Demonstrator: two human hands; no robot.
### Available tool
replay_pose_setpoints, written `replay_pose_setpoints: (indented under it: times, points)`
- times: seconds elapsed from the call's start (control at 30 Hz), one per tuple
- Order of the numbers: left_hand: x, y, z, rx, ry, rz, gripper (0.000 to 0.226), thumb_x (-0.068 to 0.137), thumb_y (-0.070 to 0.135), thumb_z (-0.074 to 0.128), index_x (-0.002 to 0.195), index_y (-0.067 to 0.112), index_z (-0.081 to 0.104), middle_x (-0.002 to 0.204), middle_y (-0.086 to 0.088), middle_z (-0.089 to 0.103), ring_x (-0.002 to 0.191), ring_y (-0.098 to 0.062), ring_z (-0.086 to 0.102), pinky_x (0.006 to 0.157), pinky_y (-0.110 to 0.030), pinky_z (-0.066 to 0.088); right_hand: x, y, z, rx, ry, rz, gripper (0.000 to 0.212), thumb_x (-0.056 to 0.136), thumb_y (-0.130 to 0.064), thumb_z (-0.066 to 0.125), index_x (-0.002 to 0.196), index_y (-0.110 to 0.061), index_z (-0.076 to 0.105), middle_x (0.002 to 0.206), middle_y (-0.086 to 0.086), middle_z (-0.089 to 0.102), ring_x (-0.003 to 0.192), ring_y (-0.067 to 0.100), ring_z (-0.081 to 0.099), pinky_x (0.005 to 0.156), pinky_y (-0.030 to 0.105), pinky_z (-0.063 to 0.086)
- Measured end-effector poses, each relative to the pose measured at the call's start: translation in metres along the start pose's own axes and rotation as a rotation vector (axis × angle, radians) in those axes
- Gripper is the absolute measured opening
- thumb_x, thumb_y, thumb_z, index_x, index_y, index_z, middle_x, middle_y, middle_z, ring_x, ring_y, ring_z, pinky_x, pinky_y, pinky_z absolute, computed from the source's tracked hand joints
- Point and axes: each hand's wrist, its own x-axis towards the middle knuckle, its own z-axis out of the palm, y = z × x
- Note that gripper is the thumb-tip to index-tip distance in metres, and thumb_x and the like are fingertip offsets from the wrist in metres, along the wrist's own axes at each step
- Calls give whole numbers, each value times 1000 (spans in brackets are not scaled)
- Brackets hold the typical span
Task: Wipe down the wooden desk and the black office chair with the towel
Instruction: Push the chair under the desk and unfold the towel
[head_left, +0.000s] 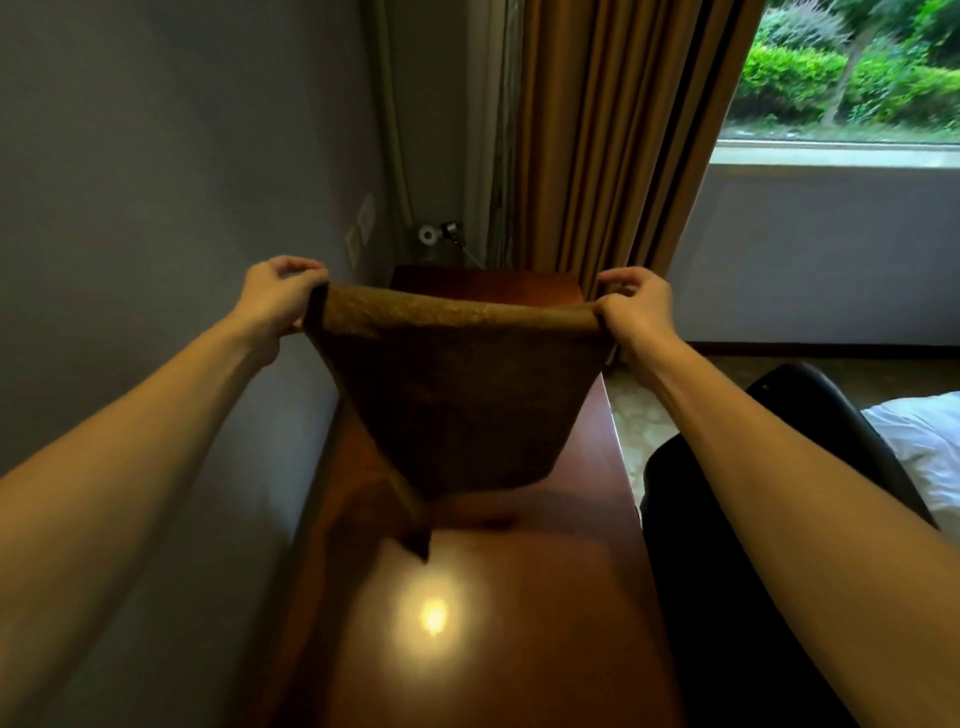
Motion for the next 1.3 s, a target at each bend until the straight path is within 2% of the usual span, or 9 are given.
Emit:
replay_pose_setpoints:
  times: [0.17,0.4,0.5,0.63,0.77,0.87,0.97,1.17,1.3]
  points:
    - [-7,-22,-1,20,-83,32,21,100,12,55,114,17,70,96,-3,64,83,-16,64,67,-32,54,-7,21,-1,2,-11,-47,42,85,7,57,111,-22,71,115,1,63,98,17,63,73,35,55]
    - [-92,-168,15,198,-225,-118,21,96,-9,55,101,7,67,85,-9,66,77,-18,59,60,-10,49,-70,159,8,-265,-174,60,27,86,4,63,103,-14,73,100,4,68,83,22,62,74,38,53]
    - [-139,-237,14,283,-326,-283,17,97,-10,54,101,-4,69,100,-24,69,86,-29,61,71,-30,52,-109,224,11,-415,-336,186,22,88,4,66,97,-14,72,92,7,70,85,21,62,71,29,47]
    - [-186,-294,-11,492,-704,-485,15,102,7,58,104,7,73,111,-13,71,97,-20,67,78,-18,51,-159,283,1,-686,-746,334,27,89,9,56,100,-10,71,92,7,67,85,19,63,72,29,48]
    - [-208,-312,-33,652,-1153,-606,25,91,24,77,114,19,70,111,2,67,101,-10,64,87,-17,52,-203,294,-11,-731,-1146,548,9,89,-13,75,88,-19,69,87,0,67,71,4,60,66,17,50]
    - [-213,-305,-30,801,-1419,-679,43,78,35,88,114,22,67,105,6,63,87,-4,61,79,-17,53,-224,288,-11,-879,-1376,622,48,70,-49,89,103,-17,73,102,-2,69,95,13,64,86,29,54]
    - [-213,-294,-10,1002,-1610,-585,28,82,28,85,97,30,62,100,13,62,93,-6,64,75,-15,50,-239,287,-2,-1283,-1481,369,64,74,-41,86,128,-15,62,131,6,53,116,27,58,96,38,54]
    - [-159,-271,13,1130,-1251,-170,14,98,22,65,84,26,63,79,10,57,66,-1,53,62,-16,41,-197,262,19,-1195,-1051,128,7,91,-18,64,90,-18,57,96,2,63,83,20,62,70,30,53]
    - [-120,-268,16,997,-937,-140,34,101,21,63,67,23,65,58,5,54,40,-1,45,46,-16,33,-147,255,23,-1069,-797,203,5,89,-24,63,86,-22,66,85,-1,61,88,24,61,89,43,52]
